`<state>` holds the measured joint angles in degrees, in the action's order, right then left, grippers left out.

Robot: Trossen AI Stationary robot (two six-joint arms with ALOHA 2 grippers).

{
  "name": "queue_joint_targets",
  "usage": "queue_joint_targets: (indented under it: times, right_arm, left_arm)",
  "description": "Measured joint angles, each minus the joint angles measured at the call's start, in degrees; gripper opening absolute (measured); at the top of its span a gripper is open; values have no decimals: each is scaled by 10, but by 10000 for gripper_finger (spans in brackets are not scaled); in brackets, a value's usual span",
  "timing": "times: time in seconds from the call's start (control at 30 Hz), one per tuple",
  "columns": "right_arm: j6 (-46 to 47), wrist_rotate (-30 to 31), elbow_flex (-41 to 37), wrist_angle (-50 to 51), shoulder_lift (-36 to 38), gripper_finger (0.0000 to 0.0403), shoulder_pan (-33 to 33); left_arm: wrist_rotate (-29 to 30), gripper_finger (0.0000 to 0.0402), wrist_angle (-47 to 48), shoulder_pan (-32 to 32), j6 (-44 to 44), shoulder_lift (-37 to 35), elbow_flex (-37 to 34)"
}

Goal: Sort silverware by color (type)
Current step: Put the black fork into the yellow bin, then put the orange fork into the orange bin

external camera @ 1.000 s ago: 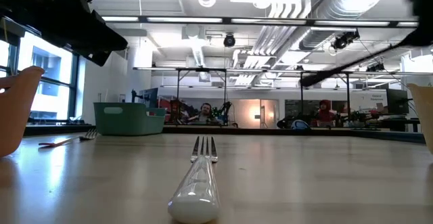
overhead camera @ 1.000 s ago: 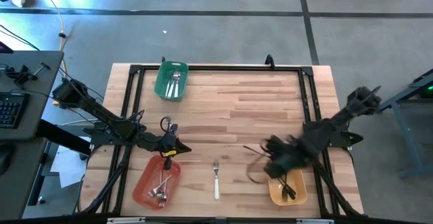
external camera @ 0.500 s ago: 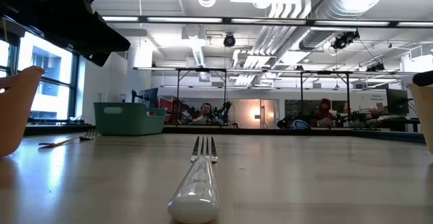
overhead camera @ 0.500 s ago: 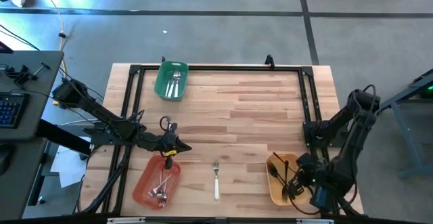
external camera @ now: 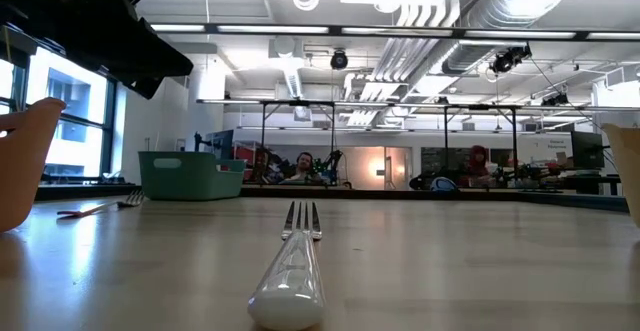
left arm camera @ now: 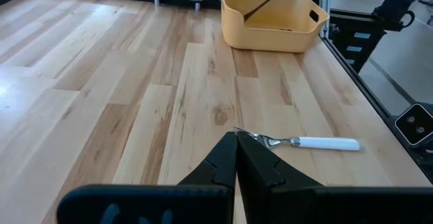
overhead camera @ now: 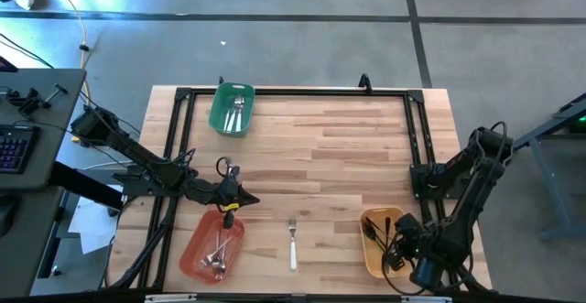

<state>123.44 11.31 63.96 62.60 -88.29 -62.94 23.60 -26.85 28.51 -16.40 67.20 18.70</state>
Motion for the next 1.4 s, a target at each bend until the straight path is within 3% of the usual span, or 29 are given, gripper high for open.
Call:
queue_joint_targets:
  times: [0.23,0.5,0.6,0.73,0.93,1.07,1.17,1.4]
  right_arm:
    - [-19,4,0,3,0,8,1]
    - [-104,7,0,5,0,84,27]
    - [-167,6,0,5,5,96,43]
    - [-324,24,0,6,18,78,72]
    - [-621,86,0,-57,48,7,136]
    - [-806,90,0,-129,56,11,198]
    - [-936,57,-13,-214,57,2,257]
    - [-1179,-113,-137,-536,56,0,427]
  left_arm:
    - [3,0,0,0,0,0,0]
    - [2,0,0,0,-1,0,0]
    - [2,0,1,0,-5,0,0]
    - [-7,0,1,0,0,0,0]
    - [-13,0,1,-3,-27,0,0]
    - [-16,0,1,-3,-39,0,0]
    - [-16,0,2,-3,-42,0,0]
    - [-16,1,20,-3,-60,0,0]
